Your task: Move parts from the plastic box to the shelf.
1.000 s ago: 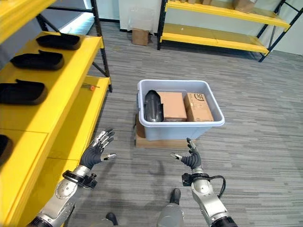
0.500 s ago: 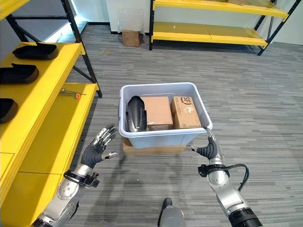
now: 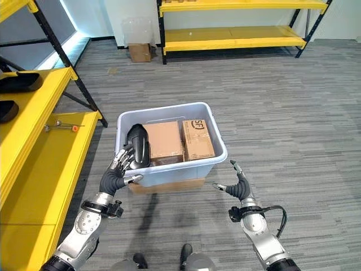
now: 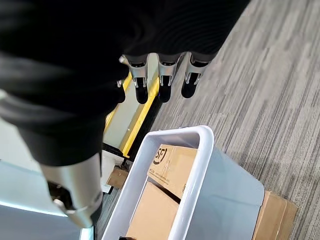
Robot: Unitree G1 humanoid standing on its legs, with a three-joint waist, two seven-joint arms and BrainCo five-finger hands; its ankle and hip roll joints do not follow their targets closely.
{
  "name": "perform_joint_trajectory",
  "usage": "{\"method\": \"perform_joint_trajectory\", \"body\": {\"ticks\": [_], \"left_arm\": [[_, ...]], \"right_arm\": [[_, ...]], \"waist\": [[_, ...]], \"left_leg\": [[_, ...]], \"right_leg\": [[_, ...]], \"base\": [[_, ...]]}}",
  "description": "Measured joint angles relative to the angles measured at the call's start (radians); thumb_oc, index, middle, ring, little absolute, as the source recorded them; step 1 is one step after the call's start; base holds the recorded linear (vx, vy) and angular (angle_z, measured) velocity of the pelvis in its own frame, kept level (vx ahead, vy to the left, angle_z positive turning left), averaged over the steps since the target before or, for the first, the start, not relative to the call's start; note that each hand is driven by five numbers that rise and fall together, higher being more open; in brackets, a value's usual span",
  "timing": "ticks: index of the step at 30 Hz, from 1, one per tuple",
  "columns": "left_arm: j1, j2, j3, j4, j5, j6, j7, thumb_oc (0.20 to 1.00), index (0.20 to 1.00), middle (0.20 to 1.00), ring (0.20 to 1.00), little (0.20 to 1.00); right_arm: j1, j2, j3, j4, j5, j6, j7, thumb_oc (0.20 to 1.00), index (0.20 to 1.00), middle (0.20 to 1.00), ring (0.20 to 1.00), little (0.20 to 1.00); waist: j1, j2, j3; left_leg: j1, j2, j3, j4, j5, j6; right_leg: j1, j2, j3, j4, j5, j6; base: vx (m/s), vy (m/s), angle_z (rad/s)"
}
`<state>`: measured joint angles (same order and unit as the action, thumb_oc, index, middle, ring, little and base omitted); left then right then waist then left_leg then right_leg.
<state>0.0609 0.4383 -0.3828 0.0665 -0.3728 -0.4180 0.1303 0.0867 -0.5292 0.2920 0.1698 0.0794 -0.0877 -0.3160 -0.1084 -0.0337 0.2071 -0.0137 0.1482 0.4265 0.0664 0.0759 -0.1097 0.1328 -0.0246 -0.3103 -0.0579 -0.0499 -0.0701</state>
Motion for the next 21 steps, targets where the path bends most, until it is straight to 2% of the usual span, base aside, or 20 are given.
{"method": "perform_joint_trajectory", "body": {"ticks": [2, 3, 4, 5, 6, 7, 10, 11, 14, 21], "left_arm": [[0.006, 0.002, 0.001, 0.014, 0.000, 0.000, 0.001, 1.000, 1.000, 1.000, 1.000, 1.000], [0.015, 0.001, 0.001, 0.024, 0.000, 0.000, 0.008, 1.000, 1.000, 1.000, 1.000, 1.000], [0.022, 0.000, 0.001, 0.030, 0.000, 0.000, 0.017, 1.000, 1.000, 1.000, 1.000, 1.000], [0.038, -0.007, 0.003, 0.032, 0.000, -0.001, 0.036, 1.000, 1.000, 1.000, 1.000, 1.000], [0.049, -0.021, 0.018, 0.036, 0.000, 0.000, 0.056, 1.000, 1.000, 1.000, 1.000, 1.000], [0.040, -0.021, 0.029, 0.034, 0.000, -0.001, 0.066, 1.000, 1.000, 1.000, 1.000, 1.000], [0.013, -0.023, 0.053, 0.042, 0.000, 0.000, 0.074, 1.000, 1.000, 1.000, 1.000, 1.000], [-0.003, -0.024, 0.053, 0.041, 0.001, 0.000, 0.073, 1.000, 1.000, 1.000, 1.000, 1.000], [-0.003, -0.024, 0.062, 0.041, -0.001, 0.001, 0.072, 1.000, 1.000, 1.000, 1.000, 1.000], [-0.003, -0.023, 0.064, 0.041, 0.004, 0.020, 0.035, 1.000, 1.000, 1.000, 1.000, 1.000]], "right_arm": [[0.013, -0.001, 0.005, 0.001, 0.008, -0.003, 0.006, 1.000, 1.000, 1.000, 1.000, 1.000], [0.019, 0.001, 0.005, 0.002, 0.016, -0.006, 0.018, 1.000, 1.000, 1.000, 1.000, 1.000], [0.028, 0.000, 0.010, 0.002, 0.029, -0.006, 0.030, 1.000, 1.000, 1.000, 1.000, 1.000], [0.038, -0.004, 0.016, 0.002, 0.053, -0.006, 0.043, 1.000, 1.000, 1.000, 1.000, 1.000], [0.041, 0.008, 0.034, 0.009, 0.055, -0.007, 0.046, 1.000, 1.000, 1.000, 1.000, 1.000], [0.042, 0.011, 0.051, 0.003, 0.055, -0.008, 0.050, 1.000, 1.000, 1.000, 1.000, 1.000], [0.026, 0.020, 0.080, 0.000, 0.057, -0.007, 0.067, 1.000, 1.000, 1.000, 1.000, 1.000], [0.023, 0.025, 0.083, -0.008, 0.071, 0.004, 0.087, 1.000, 1.000, 1.000, 1.000, 1.000], [-0.006, 0.040, 0.101, -0.010, 0.119, 0.024, 0.102, 1.000, 1.000, 1.000, 1.000, 1.000], [-0.058, 0.070, 0.109, -0.033, 0.120, 0.028, 0.113, 1.000, 1.000, 1.000, 1.000, 1.000]], "waist": [[0.016, 0.009, 0.009], [0.020, 0.019, 0.012], [0.021, 0.027, 0.013], [0.020, 0.051, 0.017], [0.017, 0.055, 0.016], [0.018, 0.039, 0.019], [0.029, 0.023, 0.026], [0.045, 0.013, 0.033], [0.061, -0.004, 0.041], [0.076, -0.066, 0.054]], "left_leg": [[-0.020, -0.007, -0.029, -0.057, 0.019, -0.004], [-0.047, 0.014, -0.023, -0.062, 0.048, 0.009], [-0.053, 0.022, -0.027, -0.064, 0.070, 0.011], [-0.046, 0.040, -0.034, -0.061, 0.134, 0.012], [-0.008, 0.020, -0.050, -0.074, 0.087, 0.069], [-0.005, 0.000, -0.052, -0.080, 0.082, 0.069], [0.007, -0.035, -0.044, -0.087, 0.056, 0.094], [0.044, -0.062, -0.028, -0.106, 0.044, 0.109], [0.079, -0.083, -0.026, -0.119, 0.024, 0.108], [0.074, -0.095, -0.046, -0.120, 0.009, 0.107]], "right_leg": [[0.006, -0.001, 0.026, 0.001, -0.002, -0.003], [0.009, -0.003, 0.035, 0.001, -0.003, 0.000], [0.019, -0.004, 0.045, 0.004, -0.009, 0.013], [0.030, -0.002, 0.059, 0.023, -0.033, 0.049], [0.034, -0.022, 0.083, 0.062, -0.064, 0.091], [0.023, -0.051, 0.087, 0.078, -0.073, 0.104], [0.024, -0.081, 0.088, 0.087, -0.070, 0.131], [0.055, -0.103, 0.088, 0.078, -0.073, 0.147], [0.088, -0.121, 0.088, 0.071, -0.084, 0.164], [0.092, -0.120, 0.066, 0.075, -0.085, 0.165]], "base": [[0.11, 0.054, -0.36], [0.22, 0.087, -0.47], [0.25, 0.111, -0.46], [0.23, 0.114, -0.47], [0.31, 0.183, -0.41], [0.24, 0.155, -0.27], [0.21, 0.166, -0.06], [0.21, 0.169, -0.01], [0.20, 0.152, 0.00], [0.15, 0.180, 0.07]]}}
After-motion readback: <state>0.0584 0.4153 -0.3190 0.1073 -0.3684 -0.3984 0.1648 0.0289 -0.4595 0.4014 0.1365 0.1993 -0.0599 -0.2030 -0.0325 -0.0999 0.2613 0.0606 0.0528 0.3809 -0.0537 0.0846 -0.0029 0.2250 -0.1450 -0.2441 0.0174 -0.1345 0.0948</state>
